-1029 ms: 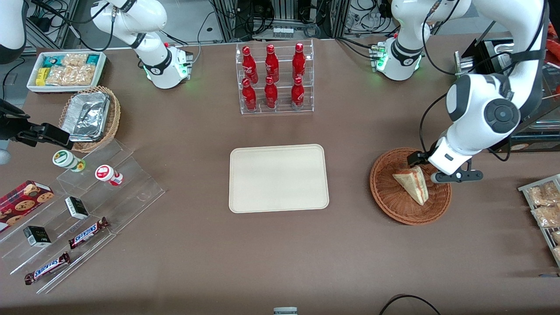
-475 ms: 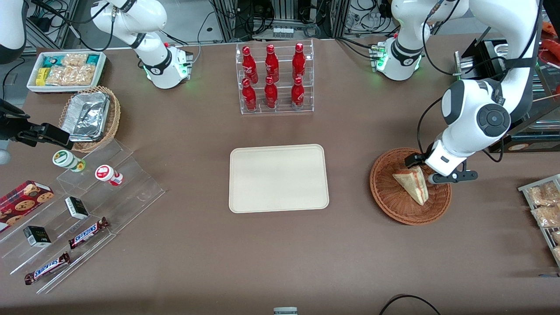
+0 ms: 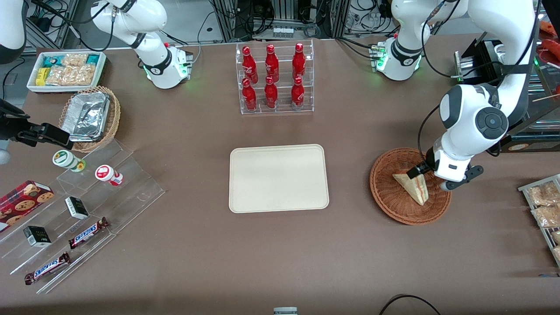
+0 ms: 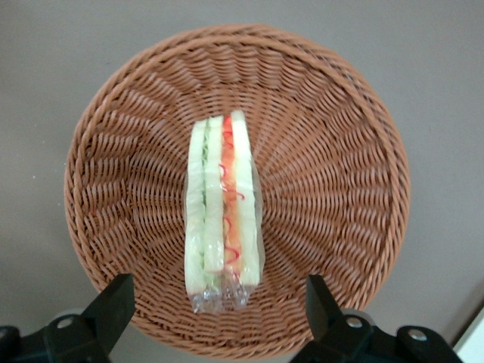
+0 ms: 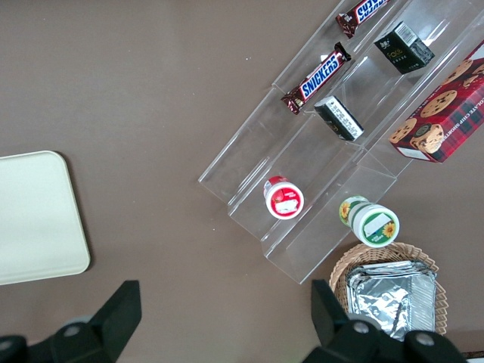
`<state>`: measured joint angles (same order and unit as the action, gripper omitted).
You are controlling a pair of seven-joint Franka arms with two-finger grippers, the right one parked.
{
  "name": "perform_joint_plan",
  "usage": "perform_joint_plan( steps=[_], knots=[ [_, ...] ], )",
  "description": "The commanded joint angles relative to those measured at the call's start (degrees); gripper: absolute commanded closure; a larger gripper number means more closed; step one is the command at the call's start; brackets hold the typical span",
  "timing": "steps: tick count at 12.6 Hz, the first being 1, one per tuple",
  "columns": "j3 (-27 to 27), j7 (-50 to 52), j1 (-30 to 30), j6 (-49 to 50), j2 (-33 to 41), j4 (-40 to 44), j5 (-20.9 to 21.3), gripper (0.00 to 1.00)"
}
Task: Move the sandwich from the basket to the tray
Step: 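Lower the open left gripper around the sandwich and close it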
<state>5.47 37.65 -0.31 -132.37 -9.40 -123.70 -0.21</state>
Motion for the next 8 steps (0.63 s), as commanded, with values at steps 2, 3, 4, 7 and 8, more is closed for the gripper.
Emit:
perform_joint_plan(
  steps=[2, 3, 4, 7, 8],
  knots=[
    [-0.02, 4.97, 0.40, -1.75, -0.36, -0.84, -0.93, 0.00],
    [-0.02, 6.81, 0.49, -1.92, -0.53, -1.02, -0.93, 0.00],
    [-0.02, 8.04, 0.31, -2.10, -1.06, -0.93, -0.84, 0.00],
    [0.07, 8.41, 0.05, -2.27, -2.02, -0.93, -0.40, 0.00],
    [0.24, 8.32, -0.21, -2.27, -2.64, -0.93, -0.05, 0.00]
  ],
)
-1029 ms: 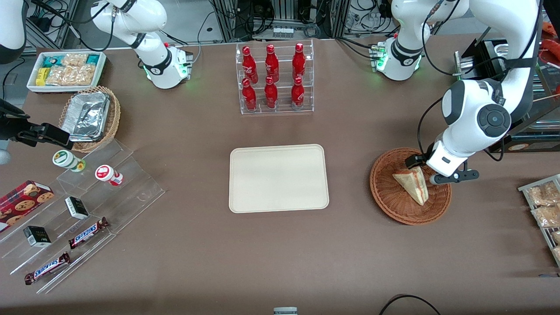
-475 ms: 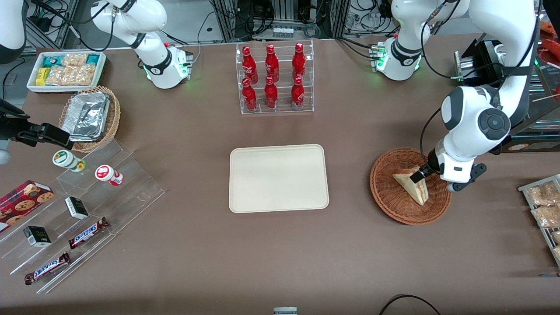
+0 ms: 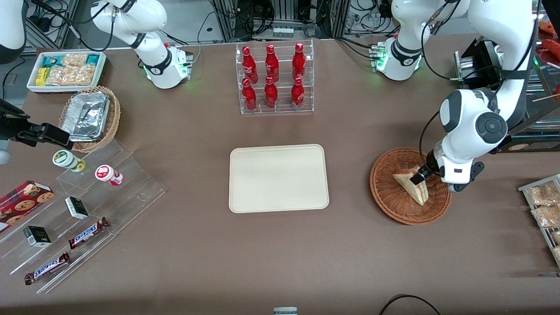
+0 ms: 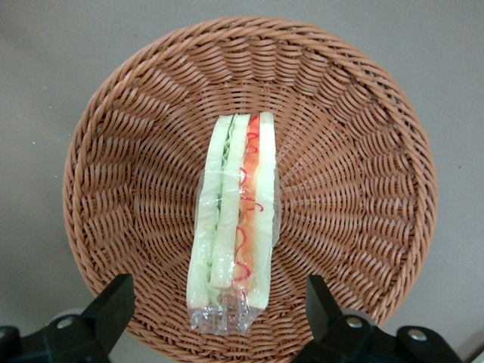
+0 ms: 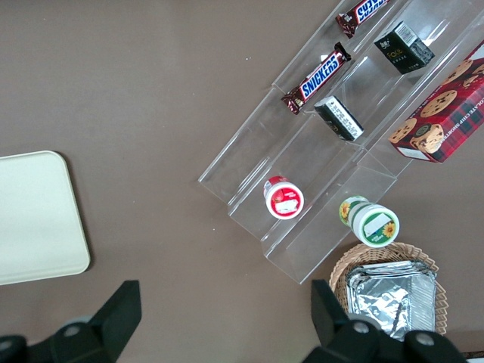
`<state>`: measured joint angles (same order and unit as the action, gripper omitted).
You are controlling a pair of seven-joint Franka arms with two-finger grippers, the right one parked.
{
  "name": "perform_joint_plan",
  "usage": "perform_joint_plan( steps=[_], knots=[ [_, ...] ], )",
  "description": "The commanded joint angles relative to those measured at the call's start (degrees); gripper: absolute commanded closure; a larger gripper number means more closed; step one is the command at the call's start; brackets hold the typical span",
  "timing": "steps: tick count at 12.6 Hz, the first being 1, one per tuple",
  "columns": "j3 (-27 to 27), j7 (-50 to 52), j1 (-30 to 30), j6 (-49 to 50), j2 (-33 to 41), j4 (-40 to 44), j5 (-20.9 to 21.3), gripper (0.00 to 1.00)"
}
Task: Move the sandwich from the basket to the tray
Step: 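Lower the open left gripper around the sandwich and close it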
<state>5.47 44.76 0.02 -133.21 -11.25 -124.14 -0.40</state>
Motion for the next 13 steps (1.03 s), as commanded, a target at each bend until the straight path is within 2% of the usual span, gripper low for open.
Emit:
perform_joint_plan(
  steps=[1, 5, 9, 10, 11, 12, 13],
  knots=[
    [0.15, 1.21, -1.50, -1.44, -1.57, -0.49, 0.48, 0.00],
    [0.06, 1.21, -1.86, -4.07, -4.64, -0.23, 0.58, 0.00],
    [-0.03, 1.04, -1.77, -4.61, -5.53, -0.32, 2.95, 0.00],
    [-0.03, 1.04, -1.77, -4.61, -5.71, -0.32, 3.04, 0.07],
    [-0.03, 1.04, -1.77, -4.52, -5.71, -0.32, 3.04, 0.33],
    [-0.03, 0.77, -1.77, -4.17, -5.45, -0.32, 3.12, 0.74],
    [-0.03, 0.51, -1.77, -3.91, -5.19, -0.32, 3.39, 1.00]
  ],
)
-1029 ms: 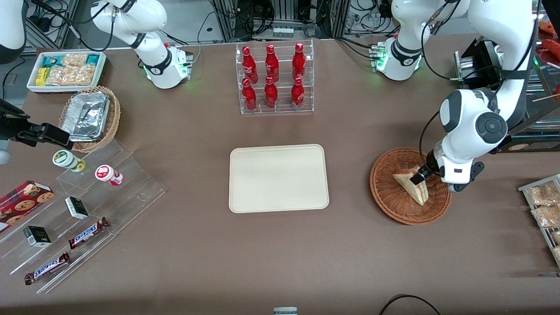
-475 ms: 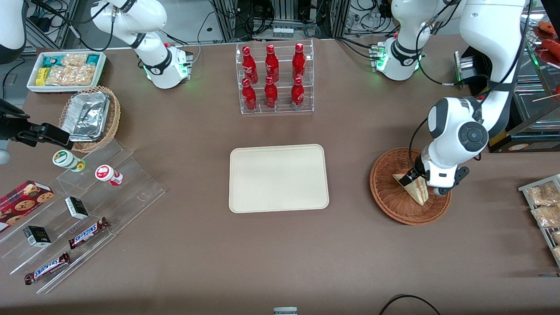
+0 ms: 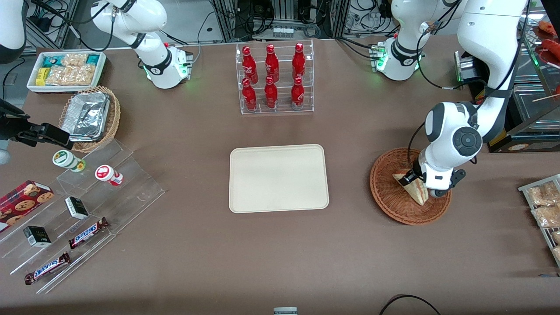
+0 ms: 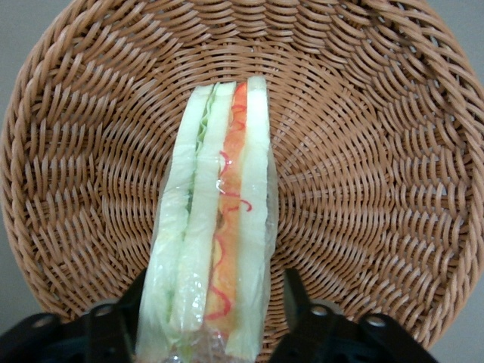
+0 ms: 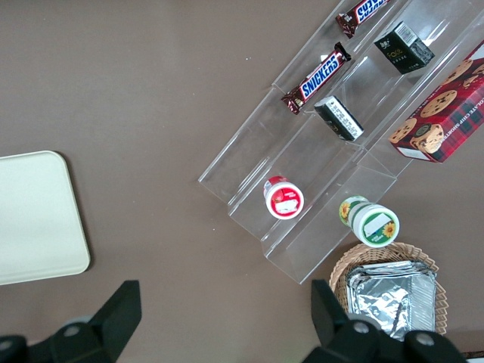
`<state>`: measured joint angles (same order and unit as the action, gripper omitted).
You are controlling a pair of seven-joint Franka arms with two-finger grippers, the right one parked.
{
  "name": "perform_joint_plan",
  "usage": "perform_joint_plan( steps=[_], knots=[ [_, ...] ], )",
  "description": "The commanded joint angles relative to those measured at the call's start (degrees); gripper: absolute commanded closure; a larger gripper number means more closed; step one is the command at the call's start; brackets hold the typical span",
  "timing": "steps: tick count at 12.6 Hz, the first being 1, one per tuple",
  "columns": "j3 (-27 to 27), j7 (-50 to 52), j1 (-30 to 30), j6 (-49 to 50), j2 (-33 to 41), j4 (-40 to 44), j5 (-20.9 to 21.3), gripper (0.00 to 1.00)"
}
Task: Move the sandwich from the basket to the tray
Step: 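Lift the sandwich and carry it with the left gripper over the tray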
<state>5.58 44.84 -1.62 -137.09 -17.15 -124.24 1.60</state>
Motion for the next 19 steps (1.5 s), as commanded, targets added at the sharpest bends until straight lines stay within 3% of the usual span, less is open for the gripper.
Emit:
perform_joint_plan(
  steps=[1, 3, 9, 15, 17, 19],
  knots=[
    [-0.13, 0.34, -0.14, 1.02, 0.89, -0.04, 2.52, 1.00],
    [-0.05, 0.16, -0.22, 4.79, 1.24, 1.97, 4.72, 1.00],
    [0.66, -4.49, -4.78, 17.19, 1.24, 10.59, 4.73, 1.00],
    [2.50, -5.29, -14.62, 17.91, 0.54, 14.98, 2.28, 1.00],
    [2.50, -4.68, -19.36, 17.91, -2.87, 18.92, -0.71, 1.00],
    [2.50, 0.22, -23.41, 17.91, -7.70, 24.28, -0.64, 1.00]
  ],
)
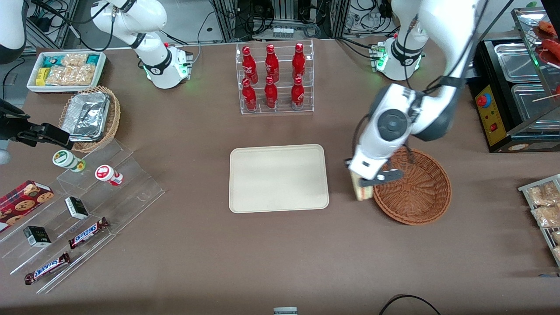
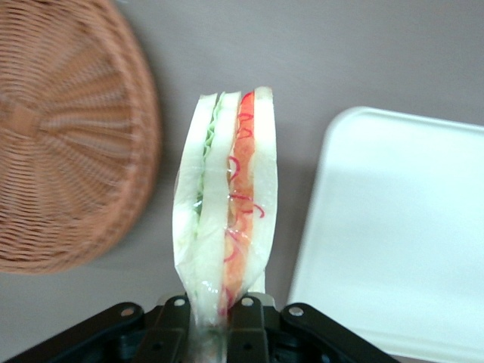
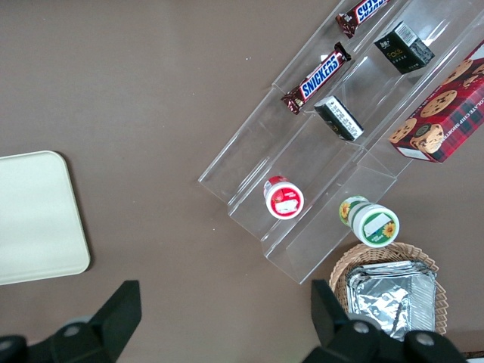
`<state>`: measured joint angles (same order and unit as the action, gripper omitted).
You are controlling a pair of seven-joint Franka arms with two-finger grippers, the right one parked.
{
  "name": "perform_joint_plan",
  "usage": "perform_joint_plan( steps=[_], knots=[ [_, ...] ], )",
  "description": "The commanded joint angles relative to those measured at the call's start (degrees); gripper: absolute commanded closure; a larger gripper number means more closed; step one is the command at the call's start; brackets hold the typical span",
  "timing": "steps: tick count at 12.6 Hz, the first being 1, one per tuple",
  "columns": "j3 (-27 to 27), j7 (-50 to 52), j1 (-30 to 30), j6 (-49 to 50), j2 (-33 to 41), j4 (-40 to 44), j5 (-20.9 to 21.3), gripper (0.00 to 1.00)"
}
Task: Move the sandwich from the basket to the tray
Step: 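Lift the sandwich and carry it with the left gripper over the tray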
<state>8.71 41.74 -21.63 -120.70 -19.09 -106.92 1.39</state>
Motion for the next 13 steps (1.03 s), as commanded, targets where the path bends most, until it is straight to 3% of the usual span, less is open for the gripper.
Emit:
perform_joint_plan(
  steps=[1, 13],
  knots=[
    [-0.62, 5.09, -5.33, 1.52, -7.87, 9.25, -0.25, 1.00],
    [-0.71, 17.93, -19.05, 1.26, -26.26, 30.45, -0.08, 1.00]
  ],
)
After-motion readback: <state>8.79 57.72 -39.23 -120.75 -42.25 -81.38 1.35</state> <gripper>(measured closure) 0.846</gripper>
